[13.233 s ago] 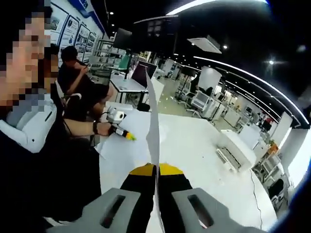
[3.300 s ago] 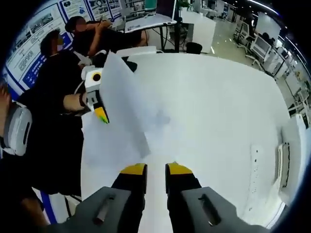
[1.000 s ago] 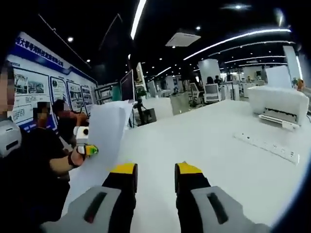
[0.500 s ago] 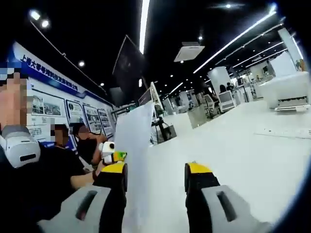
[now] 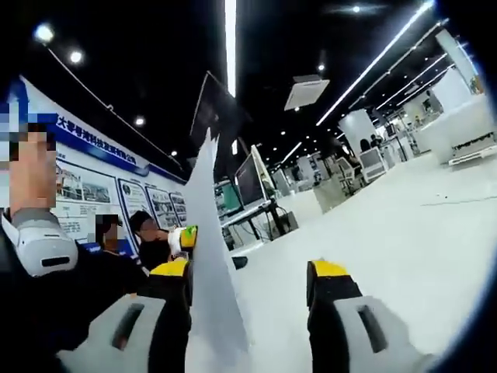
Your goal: Organize the stack of printing papers by aligning and flattening the scattered papers on the table
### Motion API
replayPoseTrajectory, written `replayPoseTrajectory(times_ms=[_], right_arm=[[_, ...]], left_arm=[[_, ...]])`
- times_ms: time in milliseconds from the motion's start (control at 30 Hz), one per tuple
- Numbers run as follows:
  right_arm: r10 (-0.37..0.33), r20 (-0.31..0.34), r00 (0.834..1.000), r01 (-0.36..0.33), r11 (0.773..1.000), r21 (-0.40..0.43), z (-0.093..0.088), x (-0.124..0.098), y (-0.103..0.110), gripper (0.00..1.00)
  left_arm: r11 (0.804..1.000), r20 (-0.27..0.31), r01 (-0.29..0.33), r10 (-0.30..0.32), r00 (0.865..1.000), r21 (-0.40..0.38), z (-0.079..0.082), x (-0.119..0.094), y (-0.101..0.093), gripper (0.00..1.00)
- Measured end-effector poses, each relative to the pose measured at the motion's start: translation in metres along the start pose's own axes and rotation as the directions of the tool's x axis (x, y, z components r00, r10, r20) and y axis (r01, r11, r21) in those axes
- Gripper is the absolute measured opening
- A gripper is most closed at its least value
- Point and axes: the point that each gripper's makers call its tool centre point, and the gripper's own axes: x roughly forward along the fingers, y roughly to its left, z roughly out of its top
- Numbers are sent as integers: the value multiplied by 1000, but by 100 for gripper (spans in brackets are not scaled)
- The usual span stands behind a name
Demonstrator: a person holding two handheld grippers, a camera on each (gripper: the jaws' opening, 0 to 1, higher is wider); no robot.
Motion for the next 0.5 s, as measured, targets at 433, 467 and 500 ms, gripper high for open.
replayPoseTrajectory(times_ms=[433, 467, 500], right_arm=[[78, 79, 994, -83, 995, 60, 6, 12, 18, 70], [82, 81, 993, -88, 994, 64, 5, 13, 17, 72], [88, 88, 992, -95, 993, 74, 4, 13, 17, 73]], left_arm=[[997, 75, 75, -76, 994, 8, 27, 20, -30, 6], [996, 89, 84, -84, 992, 1, 30, 21, -32, 6], [996, 101, 89, -88, 991, -5, 33, 22, -33, 6]])
